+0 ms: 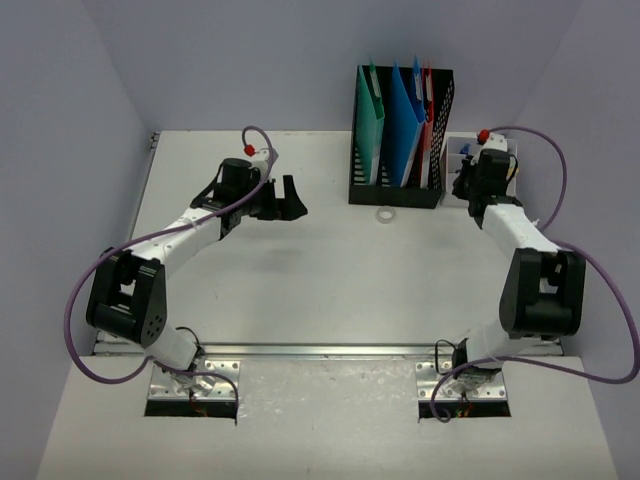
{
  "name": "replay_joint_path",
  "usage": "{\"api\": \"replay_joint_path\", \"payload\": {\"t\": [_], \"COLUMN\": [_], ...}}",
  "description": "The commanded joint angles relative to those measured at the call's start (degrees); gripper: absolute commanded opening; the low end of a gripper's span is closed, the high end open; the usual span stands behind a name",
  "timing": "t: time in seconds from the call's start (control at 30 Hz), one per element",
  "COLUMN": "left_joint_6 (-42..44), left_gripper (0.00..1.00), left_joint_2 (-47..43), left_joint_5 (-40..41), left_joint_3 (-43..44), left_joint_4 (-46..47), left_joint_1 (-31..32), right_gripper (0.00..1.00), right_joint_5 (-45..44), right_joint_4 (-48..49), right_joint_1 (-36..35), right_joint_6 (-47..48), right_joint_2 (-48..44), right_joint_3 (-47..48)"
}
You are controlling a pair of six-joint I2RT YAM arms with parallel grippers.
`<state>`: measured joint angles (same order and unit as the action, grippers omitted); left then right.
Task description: Organize the desk
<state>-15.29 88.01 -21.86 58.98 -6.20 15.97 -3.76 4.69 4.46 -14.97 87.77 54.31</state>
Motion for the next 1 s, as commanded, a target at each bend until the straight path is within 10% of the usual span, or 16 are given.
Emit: {"api": "replay_joint_path", "payload": {"t": [0.0,0.6,0.77,0.97], "left_joint_6": [0.61,2.72,2.55,2.01], "left_gripper": [1.0,1.0,1.0,1.0], "left_joint_2": [-1.61,-3.98,-3.75,-3.18], "left_joint_5": [-0.72,2.99,2.91,2.6], "left_joint_3": [1.58,0.35,0.64,0.79], "left_joint_4": [1.93,-1.18,-1.1,-0.82], "left_joint_1": [-0.76,-0.76,-0.76,-0.76], "right_gripper": [0.0,0.03,0.48,0.65], "right_joint_5": [-3.14,-5.16,-5.79,-3.3], "right_joint_4": [1.94,3.93,4.01,0.36], "right_joint_1": [2.71,3.37,3.6,3.62], "right_joint_6": [-3.59,-2.97,-3.25,-8.25], "right_joint_2": [5.48,20.86,21.47,16.38], "right_joint_3": [8.93,18.11,17.62,16.05]}}
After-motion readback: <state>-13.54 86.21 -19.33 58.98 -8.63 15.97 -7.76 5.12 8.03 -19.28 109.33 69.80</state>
